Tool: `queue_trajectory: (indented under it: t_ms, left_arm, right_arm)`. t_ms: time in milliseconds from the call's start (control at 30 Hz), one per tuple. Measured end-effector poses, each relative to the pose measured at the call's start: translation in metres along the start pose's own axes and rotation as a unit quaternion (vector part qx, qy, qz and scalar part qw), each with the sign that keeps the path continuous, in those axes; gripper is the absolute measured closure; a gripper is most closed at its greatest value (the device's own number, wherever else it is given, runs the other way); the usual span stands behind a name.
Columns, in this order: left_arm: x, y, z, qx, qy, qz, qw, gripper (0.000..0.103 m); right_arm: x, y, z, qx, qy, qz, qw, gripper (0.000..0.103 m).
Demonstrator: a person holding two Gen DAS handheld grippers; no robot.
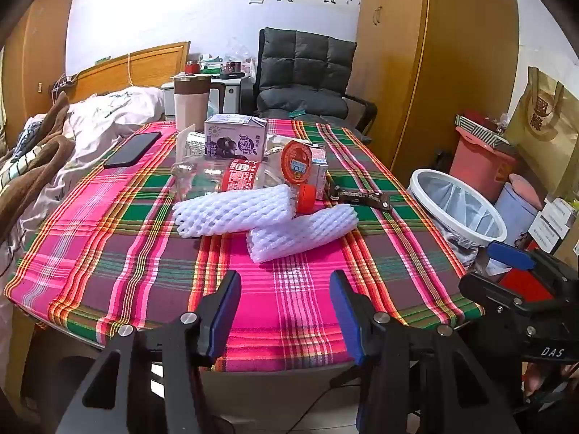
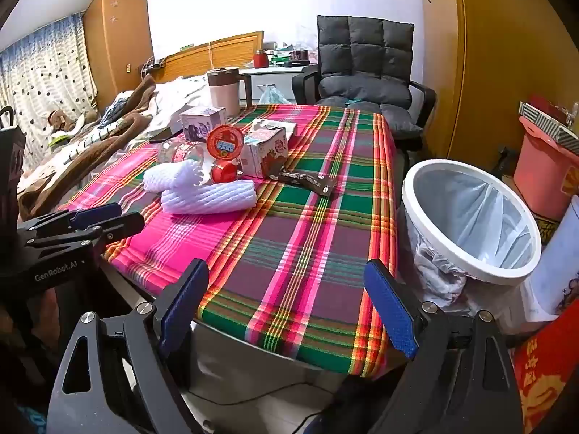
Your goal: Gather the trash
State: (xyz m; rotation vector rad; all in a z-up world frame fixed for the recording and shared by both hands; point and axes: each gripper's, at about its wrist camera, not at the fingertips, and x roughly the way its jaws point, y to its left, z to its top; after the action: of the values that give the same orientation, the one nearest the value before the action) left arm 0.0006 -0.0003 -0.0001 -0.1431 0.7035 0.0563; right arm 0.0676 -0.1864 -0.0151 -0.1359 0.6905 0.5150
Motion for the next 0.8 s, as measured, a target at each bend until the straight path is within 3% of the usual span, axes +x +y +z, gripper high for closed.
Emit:
queue_trajectory:
  t_ms: [800]
  left_arm:
    - [-0.0079,-0.0002,-0.001,0.001,-0.019,0.005,0.9998,0.052]
  right_arm:
    - [-0.0045,0.0015,0.0019,-0.001,-0.006,-0.003,1.0,0.015]
